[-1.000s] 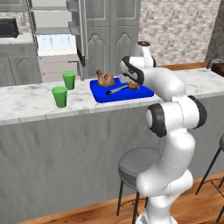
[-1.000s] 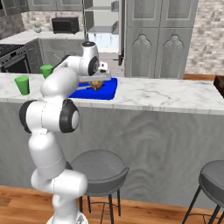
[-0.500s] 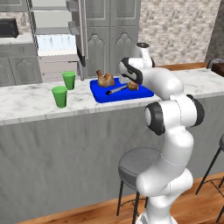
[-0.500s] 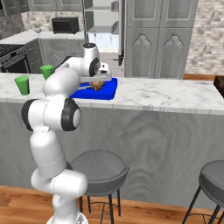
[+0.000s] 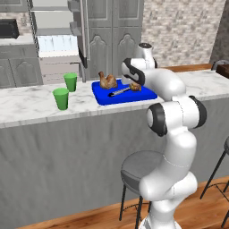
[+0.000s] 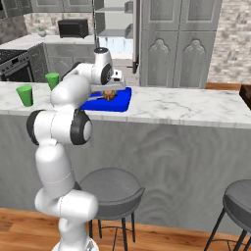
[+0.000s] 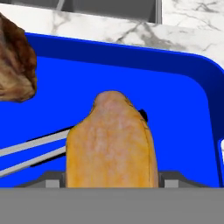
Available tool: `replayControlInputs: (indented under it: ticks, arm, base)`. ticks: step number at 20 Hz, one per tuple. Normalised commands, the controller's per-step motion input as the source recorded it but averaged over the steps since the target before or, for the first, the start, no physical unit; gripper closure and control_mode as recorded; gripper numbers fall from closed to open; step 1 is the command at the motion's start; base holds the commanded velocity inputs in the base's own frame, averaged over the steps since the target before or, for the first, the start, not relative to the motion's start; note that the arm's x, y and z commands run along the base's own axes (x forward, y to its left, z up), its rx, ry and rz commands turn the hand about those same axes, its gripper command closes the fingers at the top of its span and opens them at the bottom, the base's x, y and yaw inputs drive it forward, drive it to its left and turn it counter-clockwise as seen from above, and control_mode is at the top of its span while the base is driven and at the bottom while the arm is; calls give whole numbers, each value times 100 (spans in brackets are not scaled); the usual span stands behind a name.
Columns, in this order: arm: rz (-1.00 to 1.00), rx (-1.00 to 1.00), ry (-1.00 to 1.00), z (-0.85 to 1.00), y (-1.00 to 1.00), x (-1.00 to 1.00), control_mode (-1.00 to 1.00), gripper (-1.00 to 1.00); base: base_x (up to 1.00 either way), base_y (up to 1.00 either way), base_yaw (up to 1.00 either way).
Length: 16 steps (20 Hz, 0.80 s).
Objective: Gather the lime and eggplant from the fridge and place them on a tray on the dining counter. Then gather the chicken drumsticks from the fridge and place them on the other tray.
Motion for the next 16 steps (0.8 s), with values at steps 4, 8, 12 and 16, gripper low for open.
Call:
replayControlInputs:
  ticks: [4,8,12,16]
  arm:
    - [0,0,0,0,0,0,-100,-100]
    - [0,0,0,1,0,0,-100,-100]
    - [0,0,0,18,0,0,-100,-100]
    - [0,0,0,31,0,0,-100,-100]
  base:
    - [0,0,0]
    - [0,0,0]
    - [0,0,0]
    - [0,0,0]
